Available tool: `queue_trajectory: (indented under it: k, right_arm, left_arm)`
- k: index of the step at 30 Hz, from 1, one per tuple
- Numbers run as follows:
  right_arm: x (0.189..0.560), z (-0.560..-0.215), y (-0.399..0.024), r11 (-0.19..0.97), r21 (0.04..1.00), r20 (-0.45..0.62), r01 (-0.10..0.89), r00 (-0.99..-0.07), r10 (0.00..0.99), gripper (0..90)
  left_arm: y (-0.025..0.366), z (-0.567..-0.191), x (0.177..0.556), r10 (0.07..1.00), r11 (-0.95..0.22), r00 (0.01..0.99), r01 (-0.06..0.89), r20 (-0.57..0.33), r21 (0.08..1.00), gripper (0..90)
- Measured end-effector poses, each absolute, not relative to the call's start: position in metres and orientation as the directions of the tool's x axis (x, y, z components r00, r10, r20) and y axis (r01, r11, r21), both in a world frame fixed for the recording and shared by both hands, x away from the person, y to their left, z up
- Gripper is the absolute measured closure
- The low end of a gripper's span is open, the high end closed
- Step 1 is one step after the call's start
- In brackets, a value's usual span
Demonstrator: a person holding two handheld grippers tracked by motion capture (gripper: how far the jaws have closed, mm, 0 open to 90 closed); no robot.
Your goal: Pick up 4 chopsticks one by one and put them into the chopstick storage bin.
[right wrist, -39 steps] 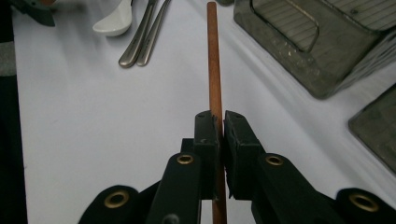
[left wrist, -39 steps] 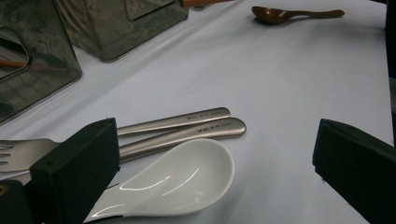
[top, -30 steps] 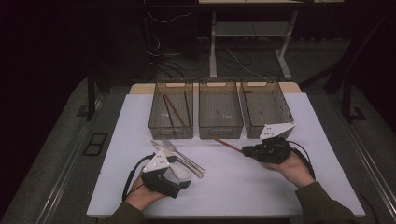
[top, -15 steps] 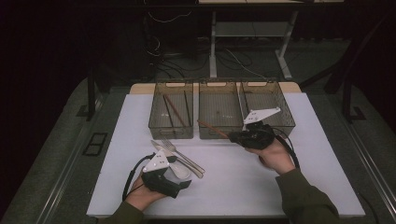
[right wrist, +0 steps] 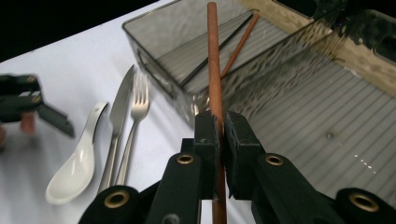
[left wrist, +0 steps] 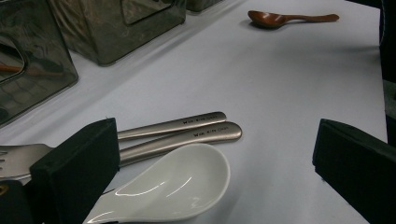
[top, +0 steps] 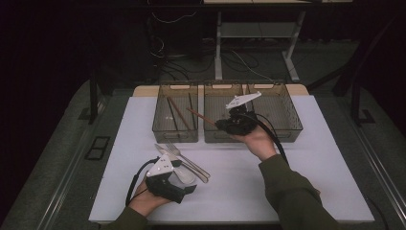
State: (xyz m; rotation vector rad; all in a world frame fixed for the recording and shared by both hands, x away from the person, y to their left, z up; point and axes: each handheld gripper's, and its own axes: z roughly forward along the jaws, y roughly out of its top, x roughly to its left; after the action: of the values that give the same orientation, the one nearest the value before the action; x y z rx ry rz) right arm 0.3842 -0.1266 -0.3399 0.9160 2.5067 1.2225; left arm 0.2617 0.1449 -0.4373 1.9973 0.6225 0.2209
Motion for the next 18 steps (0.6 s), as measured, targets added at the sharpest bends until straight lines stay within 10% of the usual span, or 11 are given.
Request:
queue_trajectory:
  k: [18]
  right_arm:
    - [0.446,-0.339,-0.051,0.484,0.72,0.067,0.498,-0.743,0.666,83.4]
  left_arm:
    - [0.144,-0.436,0.261,0.501,-0.376,0.859,0.327,-0.107,0.867,0.0]
